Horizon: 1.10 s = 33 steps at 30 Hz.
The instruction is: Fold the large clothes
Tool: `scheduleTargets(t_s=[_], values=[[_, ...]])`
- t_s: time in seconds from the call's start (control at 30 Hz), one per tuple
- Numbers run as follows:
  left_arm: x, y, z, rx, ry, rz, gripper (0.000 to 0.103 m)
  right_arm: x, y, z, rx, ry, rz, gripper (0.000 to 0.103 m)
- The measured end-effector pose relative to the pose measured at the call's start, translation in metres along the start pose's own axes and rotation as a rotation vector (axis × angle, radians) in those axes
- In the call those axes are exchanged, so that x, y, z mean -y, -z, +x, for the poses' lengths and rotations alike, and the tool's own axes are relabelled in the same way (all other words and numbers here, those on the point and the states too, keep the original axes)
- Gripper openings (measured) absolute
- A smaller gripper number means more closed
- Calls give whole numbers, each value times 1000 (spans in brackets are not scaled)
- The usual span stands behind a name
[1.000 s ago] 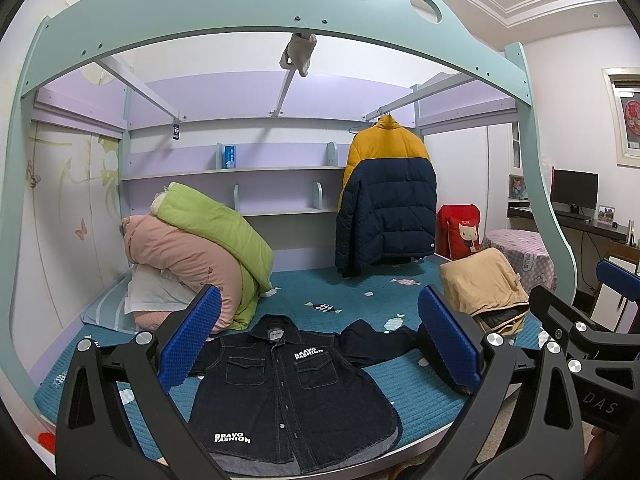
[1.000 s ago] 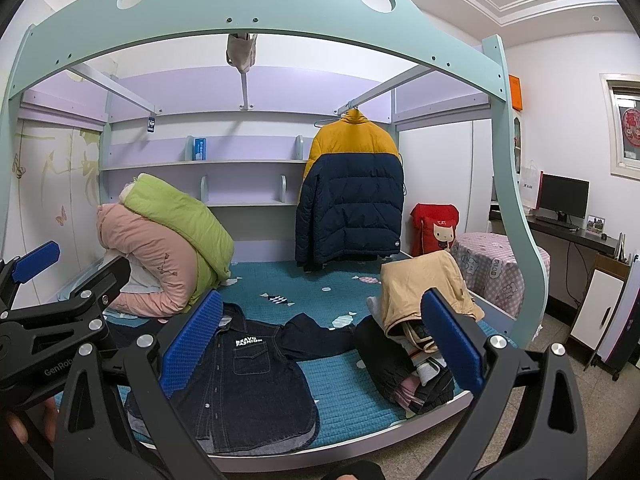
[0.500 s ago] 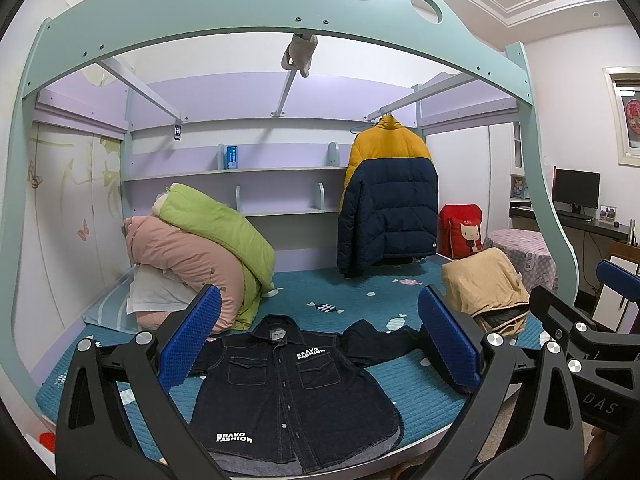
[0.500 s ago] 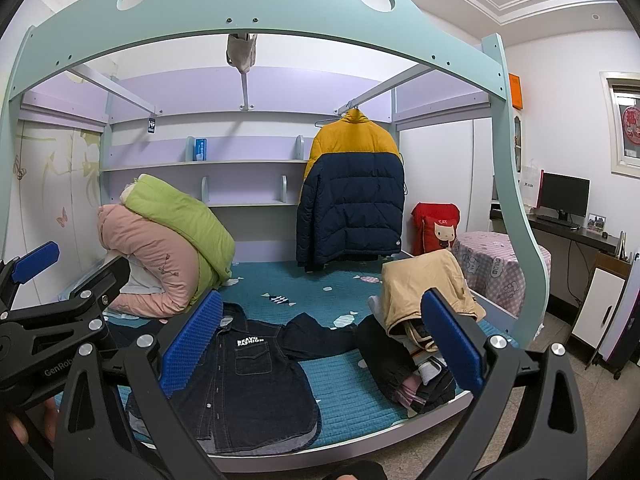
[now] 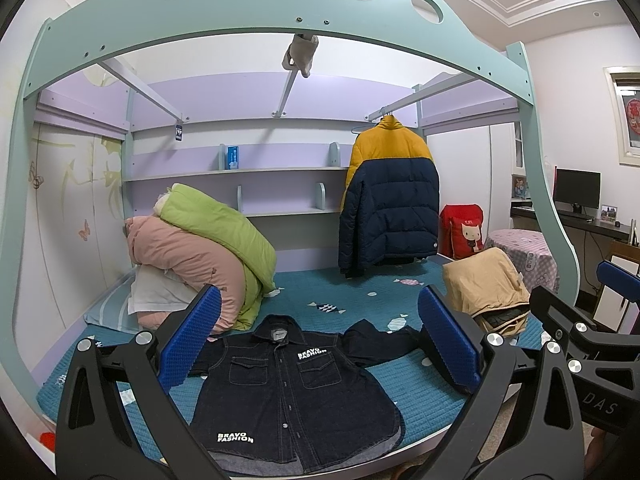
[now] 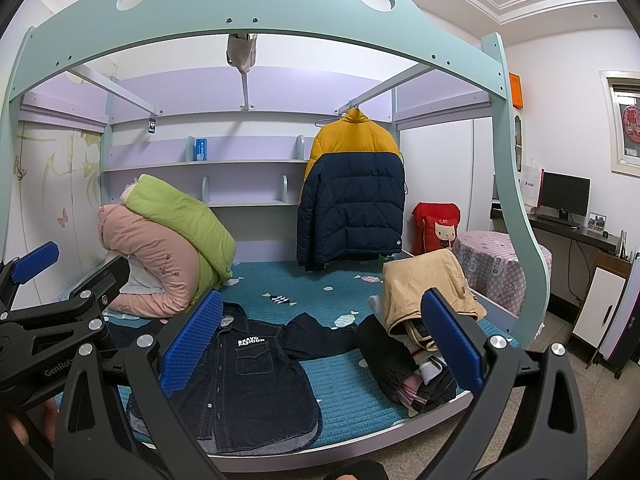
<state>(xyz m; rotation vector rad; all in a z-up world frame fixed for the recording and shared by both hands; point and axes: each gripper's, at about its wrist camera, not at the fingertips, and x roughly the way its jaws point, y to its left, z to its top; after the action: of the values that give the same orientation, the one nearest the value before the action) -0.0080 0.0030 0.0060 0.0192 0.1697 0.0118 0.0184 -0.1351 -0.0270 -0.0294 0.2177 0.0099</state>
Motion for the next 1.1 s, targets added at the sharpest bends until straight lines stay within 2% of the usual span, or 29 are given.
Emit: scheduleTargets(t_s=[0.07,1.1], values=[[-9,-7,-3,0,-2,-1,98,0,0,0,1,0,0,96],[-10,-7,-4,3,-2,2,98,-6,3,6,-1,-1,1,96]])
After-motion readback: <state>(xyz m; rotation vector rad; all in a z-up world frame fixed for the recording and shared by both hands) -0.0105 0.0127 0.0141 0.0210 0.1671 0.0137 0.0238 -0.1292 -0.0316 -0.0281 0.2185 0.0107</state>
